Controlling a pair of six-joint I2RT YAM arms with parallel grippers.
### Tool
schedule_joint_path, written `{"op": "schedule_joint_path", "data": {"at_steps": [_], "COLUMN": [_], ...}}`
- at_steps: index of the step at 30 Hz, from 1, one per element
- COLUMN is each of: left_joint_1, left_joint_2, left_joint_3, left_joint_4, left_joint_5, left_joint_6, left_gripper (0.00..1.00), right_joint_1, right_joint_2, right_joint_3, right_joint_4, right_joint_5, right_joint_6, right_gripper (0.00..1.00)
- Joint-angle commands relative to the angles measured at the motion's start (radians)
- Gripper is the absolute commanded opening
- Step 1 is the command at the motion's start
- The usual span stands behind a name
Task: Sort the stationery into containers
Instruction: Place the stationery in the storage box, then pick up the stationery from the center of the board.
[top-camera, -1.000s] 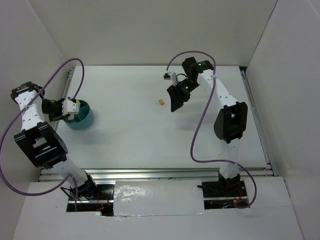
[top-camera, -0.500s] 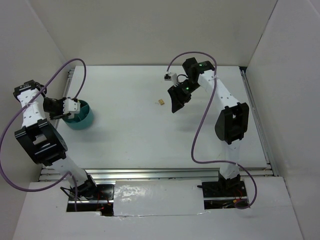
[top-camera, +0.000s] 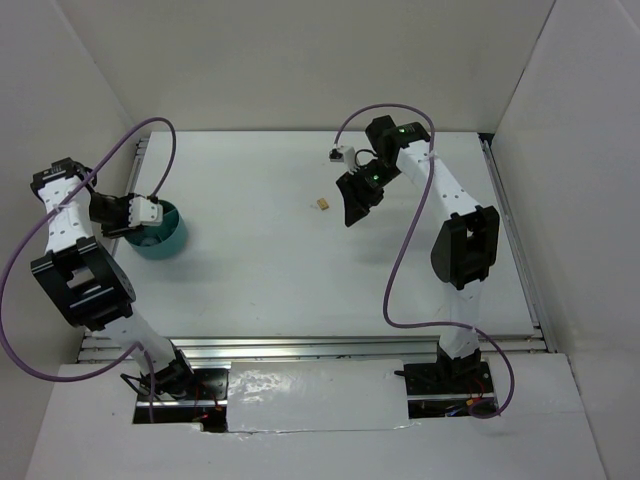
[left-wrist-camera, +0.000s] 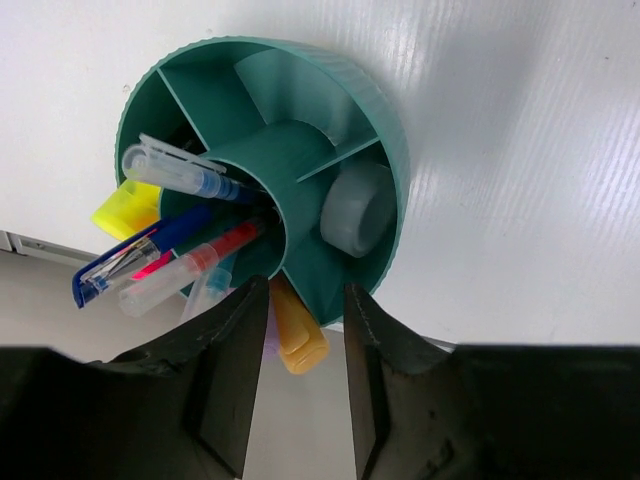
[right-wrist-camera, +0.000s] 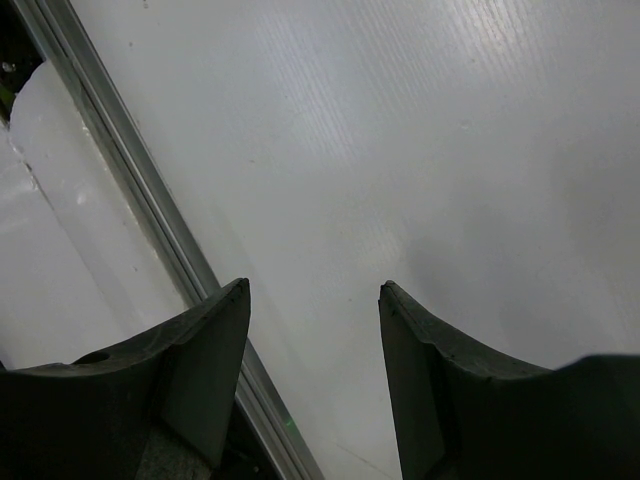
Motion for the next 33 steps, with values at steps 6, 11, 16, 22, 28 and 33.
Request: {"op": "schedule_joint_path", "data": {"at_steps": [6, 11, 16, 22, 28, 33], "left_joint_1": [-0.005, 0.007, -0.029, -0.244, -0.351, -0.370], "left_joint_2": [-0.001, -0.024, -0.082, -0.310, -0.438, -0.407], "left_joint_3": [0.008, 0.098, 0.227, 0.004, -0.167, -0.147], "left_joint_4": [-0.028, -0.073, -0.061, 0.454, 0.838, 0.851], "left_joint_5": [0.033, 0.143, 0.348, 0.338, 0.223, 0.198], "left_joint_6": [0.151, 0.126, -0.105, -0.781, -1.367, -1.642], "left_gripper": [0.50, 0.47, 0.46, 0.54, 0.65, 0.71], "right_joint_1": [-0.003, 0.000, 0.000, 0.035, 0.102, 0.156], "right_joint_2": [-0.056, -0.056, -0.050, -0.007, 0.076, 0.226], "right_joint_3": [-0.006, 0.002, 0.014, 0.080, 0.131, 0.200], "right_joint_4": [-0.006, 0.018, 0.127, 0.288, 0.455, 0.499], "right_joint_5": [-0.001, 0.017, 0.106, 0.268, 0.467, 0.548], "right_joint_6": [0.007, 0.036, 0.174, 0.364, 0.548, 0.611], "right_gripper": [0.61, 0.61, 0.58, 0.58, 0.76, 0.77]}}
